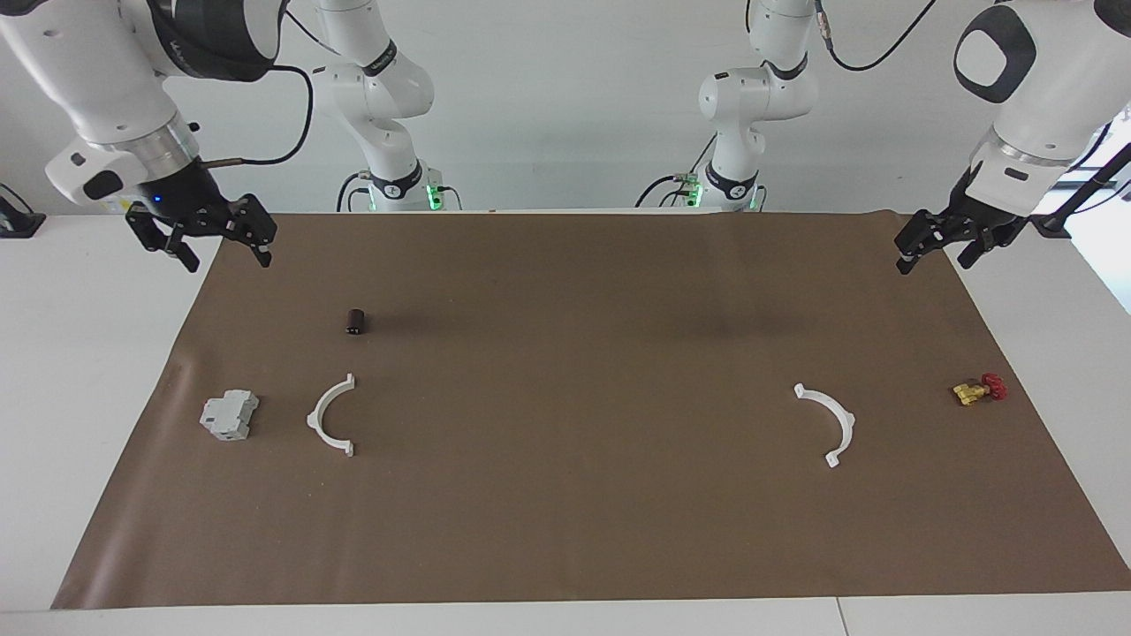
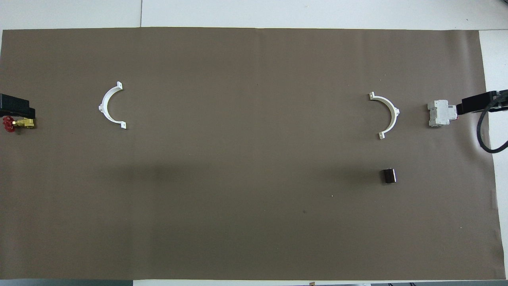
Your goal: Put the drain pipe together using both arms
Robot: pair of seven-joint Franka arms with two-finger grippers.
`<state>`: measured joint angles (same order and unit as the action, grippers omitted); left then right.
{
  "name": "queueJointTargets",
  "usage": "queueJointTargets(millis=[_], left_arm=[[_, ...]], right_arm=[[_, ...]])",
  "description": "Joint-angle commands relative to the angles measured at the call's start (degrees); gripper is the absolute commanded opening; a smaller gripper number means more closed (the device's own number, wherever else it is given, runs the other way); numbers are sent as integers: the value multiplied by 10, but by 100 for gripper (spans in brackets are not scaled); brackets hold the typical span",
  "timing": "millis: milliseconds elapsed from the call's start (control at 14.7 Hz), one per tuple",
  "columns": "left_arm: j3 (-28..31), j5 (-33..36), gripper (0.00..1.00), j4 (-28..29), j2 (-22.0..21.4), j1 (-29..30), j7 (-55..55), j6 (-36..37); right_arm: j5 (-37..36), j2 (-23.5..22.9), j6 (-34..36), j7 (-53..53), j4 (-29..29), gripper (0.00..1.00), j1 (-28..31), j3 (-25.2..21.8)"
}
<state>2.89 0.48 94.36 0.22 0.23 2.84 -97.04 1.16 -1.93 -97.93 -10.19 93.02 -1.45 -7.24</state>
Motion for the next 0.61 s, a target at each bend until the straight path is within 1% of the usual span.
queueJointTargets(millis=[0, 136, 272, 340, 408, 476, 545], left_arm=[[2, 7, 100, 19, -14, -5, 3, -5], [2, 7, 100, 19, -14, -5, 3, -4], [2, 7, 100, 19, -14, -5, 3, -4], [3, 7, 100, 19, -14, -5, 3, -4], [2, 7, 100, 19, -14, -5, 3, -3], [2, 7, 100, 19, -14, -4, 3, -3], [3, 7, 100, 18, -14, -4, 3, -3]], right_arm=[[-1, -60, -65, -13, 6, 100, -5, 3], [0, -106, -118, -13, 7, 100, -10, 7], [2, -140, -172, -16, 19, 100, -12, 9], [14, -155, -190, -18, 27, 100, -9, 9], [43, -174, -200, -25, 29, 100, -7, 9], [62, -197, -212, -46, 30, 100, -6, 9], [63, -208, -233, -74, 37, 100, -7, 8]])
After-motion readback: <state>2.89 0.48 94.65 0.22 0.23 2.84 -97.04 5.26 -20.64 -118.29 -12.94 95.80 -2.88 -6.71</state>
